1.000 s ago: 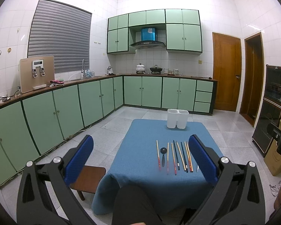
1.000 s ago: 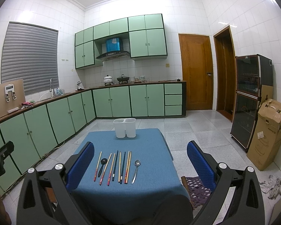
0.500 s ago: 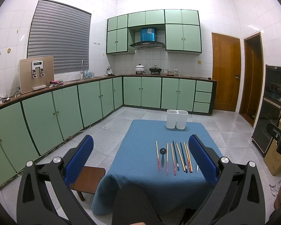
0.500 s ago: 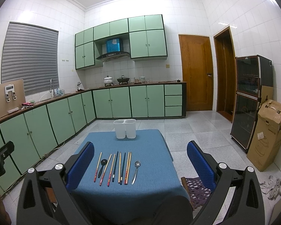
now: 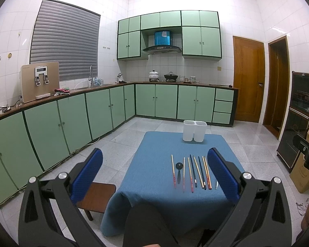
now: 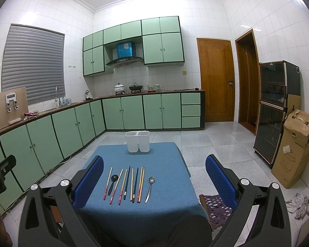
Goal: Organize utensils
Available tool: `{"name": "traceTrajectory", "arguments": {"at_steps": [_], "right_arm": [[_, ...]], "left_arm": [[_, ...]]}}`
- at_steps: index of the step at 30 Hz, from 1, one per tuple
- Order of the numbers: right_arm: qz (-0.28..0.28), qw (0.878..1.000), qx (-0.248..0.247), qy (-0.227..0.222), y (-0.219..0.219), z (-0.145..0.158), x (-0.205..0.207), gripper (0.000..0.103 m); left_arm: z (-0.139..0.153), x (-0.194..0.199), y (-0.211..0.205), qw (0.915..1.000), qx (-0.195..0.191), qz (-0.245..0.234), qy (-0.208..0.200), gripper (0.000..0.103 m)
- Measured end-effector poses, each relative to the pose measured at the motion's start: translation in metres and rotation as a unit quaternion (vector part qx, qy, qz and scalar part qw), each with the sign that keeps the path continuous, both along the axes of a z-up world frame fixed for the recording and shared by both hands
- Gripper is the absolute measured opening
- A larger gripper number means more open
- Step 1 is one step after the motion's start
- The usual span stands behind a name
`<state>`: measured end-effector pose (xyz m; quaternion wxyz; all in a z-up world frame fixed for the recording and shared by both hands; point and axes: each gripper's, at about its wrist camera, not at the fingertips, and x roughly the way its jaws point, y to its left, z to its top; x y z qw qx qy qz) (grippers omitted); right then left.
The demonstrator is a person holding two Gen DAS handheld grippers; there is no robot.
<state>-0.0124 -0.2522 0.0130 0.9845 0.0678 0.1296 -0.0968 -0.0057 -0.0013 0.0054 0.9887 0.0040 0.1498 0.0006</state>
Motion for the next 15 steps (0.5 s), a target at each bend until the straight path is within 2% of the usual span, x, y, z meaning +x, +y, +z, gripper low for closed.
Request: {"name": "traceTrajectory", "arguments": {"at_steps": [15], "right_arm": [[0.0, 1.0, -0.001, 0.0, -0.0001, -0.001, -0.0005, 0.097]], "left_arm": [[0.0002, -0.001, -0.0002, 1.0, 0.001, 0.0, 0.0, 0.098]]}}
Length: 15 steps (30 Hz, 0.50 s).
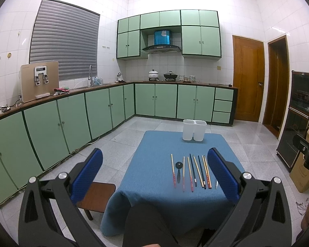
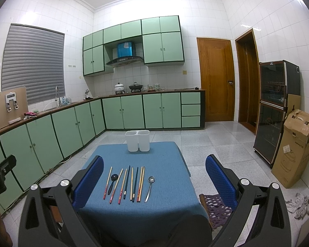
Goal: Organize utensils
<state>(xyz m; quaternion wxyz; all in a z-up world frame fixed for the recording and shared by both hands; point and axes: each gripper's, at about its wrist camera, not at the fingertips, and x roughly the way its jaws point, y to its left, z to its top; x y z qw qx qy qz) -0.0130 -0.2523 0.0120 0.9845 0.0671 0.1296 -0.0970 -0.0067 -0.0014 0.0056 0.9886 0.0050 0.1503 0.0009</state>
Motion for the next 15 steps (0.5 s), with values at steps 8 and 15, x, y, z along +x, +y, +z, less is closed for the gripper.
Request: {"name": "traceTrajectory", "arguments": {"at_steps": [8, 15], "right_arm": [[0.0, 1.0, -0.001, 0.0, 0.003, -0.0003, -0.0001, 0.097], [0.007, 1.0, -0.003, 0.007, 0.0054, -0.0069, 0.0045, 0.097]], "left_arm": [[-0.0023, 0.0013, 0.0006, 1.0, -0.001, -0.002, 0.002, 0.098], [-0.0093, 0.0058, 0.0006, 0.9996, -0.005, -0.028, 0.006, 0.098]]}}
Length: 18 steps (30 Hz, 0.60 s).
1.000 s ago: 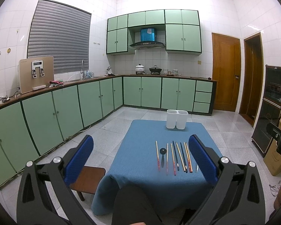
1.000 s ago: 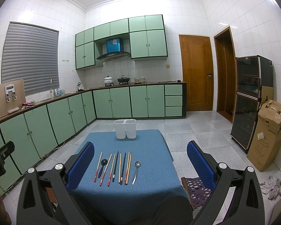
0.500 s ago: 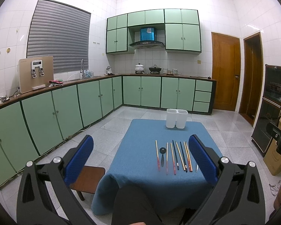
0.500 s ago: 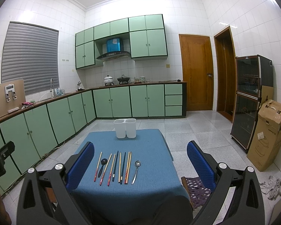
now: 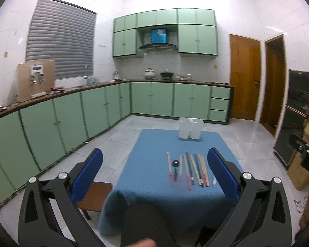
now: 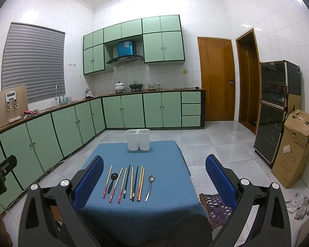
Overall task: Organize utensils
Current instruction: 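Move both tools forward over the row of utensils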
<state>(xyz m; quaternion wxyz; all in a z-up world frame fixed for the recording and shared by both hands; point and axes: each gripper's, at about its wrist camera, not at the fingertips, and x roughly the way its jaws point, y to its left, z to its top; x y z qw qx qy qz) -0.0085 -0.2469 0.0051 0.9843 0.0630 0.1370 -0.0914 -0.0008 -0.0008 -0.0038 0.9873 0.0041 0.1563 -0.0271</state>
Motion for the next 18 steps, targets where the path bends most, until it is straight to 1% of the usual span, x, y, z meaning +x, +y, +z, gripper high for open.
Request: {"name": "traceTrajectory", "arguments": {"at_steps": [2, 4, 7, 9, 11, 12, 13, 15, 16, 17, 18], "right_arm": [[0.009, 1.0, -0.003, 0.005, 0.003, -0.007, 0.006, 0.097], [0.016, 1.0, 0.001, 0.021, 0.0, -0.02, 0.017, 0.097], [0.026, 0.998, 0.018, 0.059, -0.007, -0.046, 0.038, 0.097], [0.031, 0.997, 0.018, 0.071, -0.007, -0.059, 0.049, 0.096], [0.037, 0.996, 0.016, 0.082, -0.007, -0.071, 0.061, 0.085], [0.047, 0.994, 0.02, 0.092, -0.007, -0.079, 0.07, 0.078], [0.052, 0.993, 0.021, 0.105, -0.006, -0.088, 0.079, 0.074], [0.062, 0.99, 0.025, 0.124, -0.005, -0.104, 0.094, 0.07], [0.068, 0.989, 0.027, 0.131, -0.004, -0.114, 0.102, 0.067], [0.073, 0.987, 0.031, 0.142, -0.005, -0.122, 0.11, 0.066], [0.082, 0.984, 0.039, 0.153, -0.005, -0.133, 0.12, 0.062]], "left_arm": [[-0.008, 0.006, -0.003, 0.9999, 0.008, -0.008, 0.008, 0.098], [-0.021, 0.017, -0.006, 0.9992, 0.011, -0.022, 0.032, 0.098], [-0.045, 0.036, -0.006, 0.9961, 0.002, -0.051, 0.072, 0.098], [-0.063, 0.052, -0.004, 0.9936, -0.01, -0.06, 0.095, 0.098], [-0.077, 0.064, 0.001, 0.9915, -0.022, -0.065, 0.111, 0.098], [-0.088, 0.073, 0.002, 0.99, -0.027, -0.068, 0.12, 0.098], [-0.093, 0.078, 0.002, 0.9895, -0.026, -0.069, 0.125, 0.098], [-0.104, 0.09, 0.001, 0.9892, -0.017, -0.066, 0.13, 0.098], [-0.111, 0.097, -0.001, 0.9892, -0.011, -0.062, 0.133, 0.098], [-0.117, 0.105, -0.002, 0.9884, -0.01, -0.063, 0.138, 0.098], [-0.126, 0.114, -0.003, 0.9872, -0.01, -0.066, 0.145, 0.098]]}}
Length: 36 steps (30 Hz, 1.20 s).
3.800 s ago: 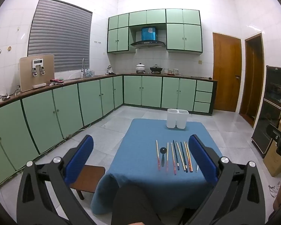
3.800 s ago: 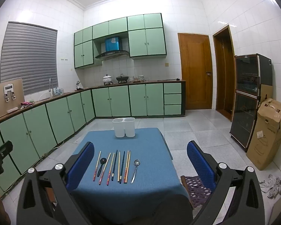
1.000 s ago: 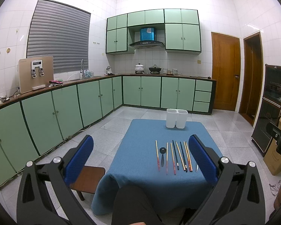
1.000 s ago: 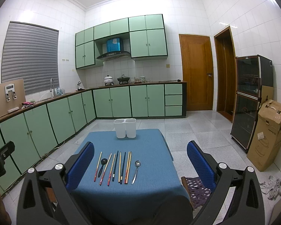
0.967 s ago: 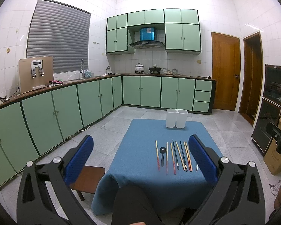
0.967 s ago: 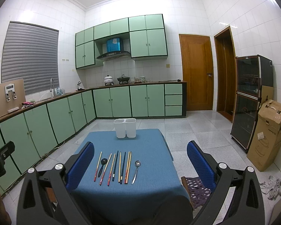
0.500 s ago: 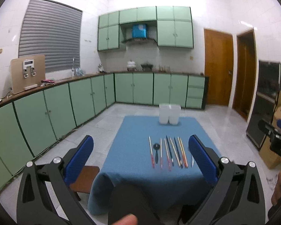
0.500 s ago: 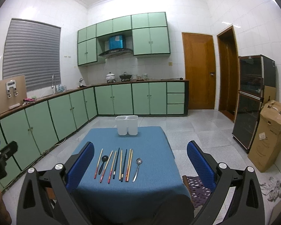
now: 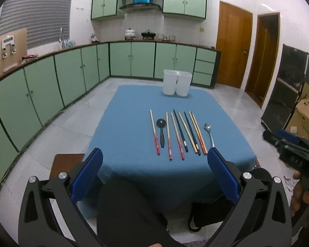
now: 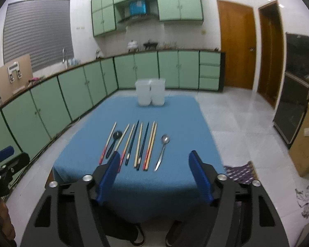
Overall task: Organize utensils
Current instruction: 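Move both tools forward over the row of utensils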
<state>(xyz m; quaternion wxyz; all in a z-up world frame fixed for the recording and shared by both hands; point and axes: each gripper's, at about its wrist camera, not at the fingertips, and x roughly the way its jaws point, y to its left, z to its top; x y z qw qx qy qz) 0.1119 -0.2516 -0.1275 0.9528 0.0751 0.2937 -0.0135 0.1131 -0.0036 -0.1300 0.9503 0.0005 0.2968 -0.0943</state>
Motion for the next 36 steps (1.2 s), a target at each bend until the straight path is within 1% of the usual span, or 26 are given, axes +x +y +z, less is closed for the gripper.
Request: {"name": "traceTrajectory", "arguments": {"at_steps": [1, 4, 7, 9, 11, 12, 13, 14, 16, 20, 21, 22, 23, 25, 29, 32, 36], "right_arm": [[0.002, 1.0, 0.004, 0.009, 0.0, -0.01, 0.01, 0.059], [0.006, 0.999, 0.012, 0.036, -0.001, -0.034, 0.033, 0.055], [0.012, 0.998, 0.015, 0.054, 0.003, -0.054, 0.053, 0.054], [0.023, 0.998, 0.018, 0.056, 0.009, -0.065, 0.063, 0.054], [0.038, 0.997, 0.011, 0.063, 0.016, -0.079, 0.077, 0.05], [0.045, 0.996, 0.013, 0.069, 0.018, -0.085, 0.083, 0.045], [0.05, 0.996, 0.013, 0.073, 0.02, -0.092, 0.089, 0.039], [0.053, 0.996, 0.011, 0.077, 0.022, -0.098, 0.095, 0.037], [0.06, 0.994, 0.008, 0.089, 0.023, -0.112, 0.107, 0.026], [0.066, 0.993, 0.011, 0.098, 0.023, -0.129, 0.119, 0.016], [0.073, 0.992, 0.015, 0.1, 0.023, -0.133, 0.121, 0.012], [0.079, 0.991, 0.016, 0.106, 0.024, -0.137, 0.124, 0.008], [0.084, 0.99, 0.017, 0.11, 0.026, -0.14, 0.125, 0.007], [0.085, 0.99, 0.005, 0.114, 0.026, -0.146, 0.127, 0.001], [0.06, 0.992, 0.012, 0.114, 0.008, -0.143, 0.129, 0.0], [0.06, 0.991, 0.027, 0.12, -0.001, -0.143, 0.132, 0.0], [0.073, 0.991, 0.006, 0.112, 0.007, -0.138, 0.133, 0.0]], "left_arm": [[-0.001, 0.009, -0.002, 1.0, 0.002, 0.0, 0.005, 0.098], [-0.018, 0.03, -0.004, 0.9998, 0.005, 0.001, 0.02, 0.098], [-0.034, 0.052, -0.005, 0.9996, 0.003, 0.007, 0.028, 0.098], [-0.05, 0.07, -0.007, 0.9989, 0.009, 0.009, 0.044, 0.098], [-0.063, 0.084, -0.012, 0.9979, 0.012, 0.005, 0.064, 0.094], [-0.073, 0.093, -0.014, 0.997, 0.013, 0.002, 0.076, 0.091], [-0.076, 0.099, -0.017, 0.9962, 0.013, 0.0, 0.086, 0.084], [-0.082, 0.105, -0.02, 0.9953, 0.013, -0.005, 0.096, 0.078], [-0.093, 0.117, -0.026, 0.9934, 0.011, -0.014, 0.113, 0.074], [-0.106, 0.132, -0.034, 0.992, 0.022, -0.022, 0.122, 0.073], [-0.108, 0.135, -0.036, 0.9918, 0.024, -0.023, 0.124, 0.073], [-0.112, 0.139, -0.037, 0.991, 0.026, -0.024, 0.129, 0.071], [-0.116, 0.144, -0.038, 0.9899, 0.027, -0.026, 0.137, 0.068], [-0.124, 0.151, -0.041, 0.988, 0.03, -0.027, 0.149, 0.066], [-0.133, 0.159, -0.042, 0.9862, 0.027, -0.03, 0.161, 0.066], [-0.141, 0.164, -0.046, 0.985, 0.027, -0.031, 0.167, 0.066], [-0.149, 0.173, -0.048, 0.984, 0.03, -0.019, 0.174, 0.067]]}}
